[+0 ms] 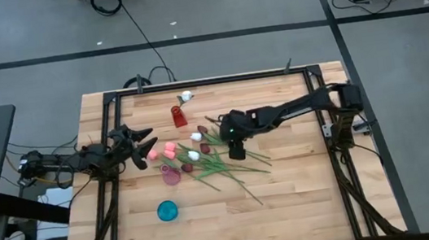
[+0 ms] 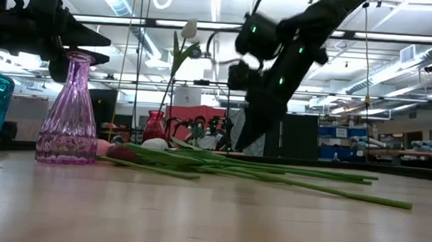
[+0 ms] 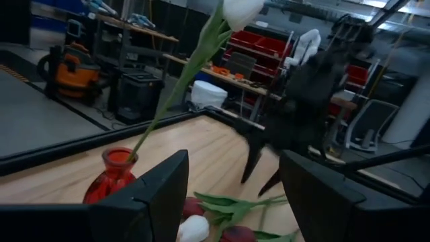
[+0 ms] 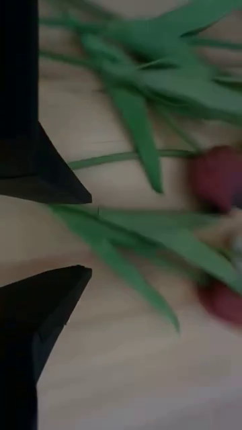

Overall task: Sort flowers into vase by color
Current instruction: Put the top white tulip into the red vase

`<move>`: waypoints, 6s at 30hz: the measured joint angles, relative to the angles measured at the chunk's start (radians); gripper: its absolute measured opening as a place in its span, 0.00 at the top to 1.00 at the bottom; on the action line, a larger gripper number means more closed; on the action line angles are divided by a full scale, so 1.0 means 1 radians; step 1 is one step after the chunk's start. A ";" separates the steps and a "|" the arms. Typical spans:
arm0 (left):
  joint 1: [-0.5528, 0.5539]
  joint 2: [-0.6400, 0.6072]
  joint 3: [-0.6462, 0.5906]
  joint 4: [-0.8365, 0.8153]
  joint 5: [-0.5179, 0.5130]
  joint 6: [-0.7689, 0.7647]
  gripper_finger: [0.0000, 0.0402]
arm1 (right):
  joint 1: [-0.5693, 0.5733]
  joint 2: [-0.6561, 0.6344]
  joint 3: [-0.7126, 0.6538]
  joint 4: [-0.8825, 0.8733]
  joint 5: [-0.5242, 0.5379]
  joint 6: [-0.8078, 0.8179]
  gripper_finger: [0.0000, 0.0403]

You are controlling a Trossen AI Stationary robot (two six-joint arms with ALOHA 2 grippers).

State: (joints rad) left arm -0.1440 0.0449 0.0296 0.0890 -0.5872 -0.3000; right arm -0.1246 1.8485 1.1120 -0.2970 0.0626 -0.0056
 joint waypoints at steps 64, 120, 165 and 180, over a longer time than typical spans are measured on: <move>0.000 0.008 0.000 -0.006 -0.020 0.032 0.40 | -0.087 -0.142 -0.155 0.141 -0.056 -0.062 0.69; 0.000 0.022 0.000 -0.014 -0.029 0.035 0.40 | -0.096 -0.088 -0.126 0.187 -0.164 -0.078 0.99; 0.000 0.021 0.000 0.017 -0.052 0.027 0.40 | -0.498 0.174 0.310 0.732 -0.660 0.229 0.98; 0.000 0.021 0.000 0.024 -0.101 0.059 0.40 | -0.419 0.480 0.661 1.140 -0.621 0.338 0.98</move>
State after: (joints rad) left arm -0.1440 0.0658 0.0292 0.1128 -0.6880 -0.2408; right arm -0.5438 2.3285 1.7727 0.8433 -0.5588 0.3328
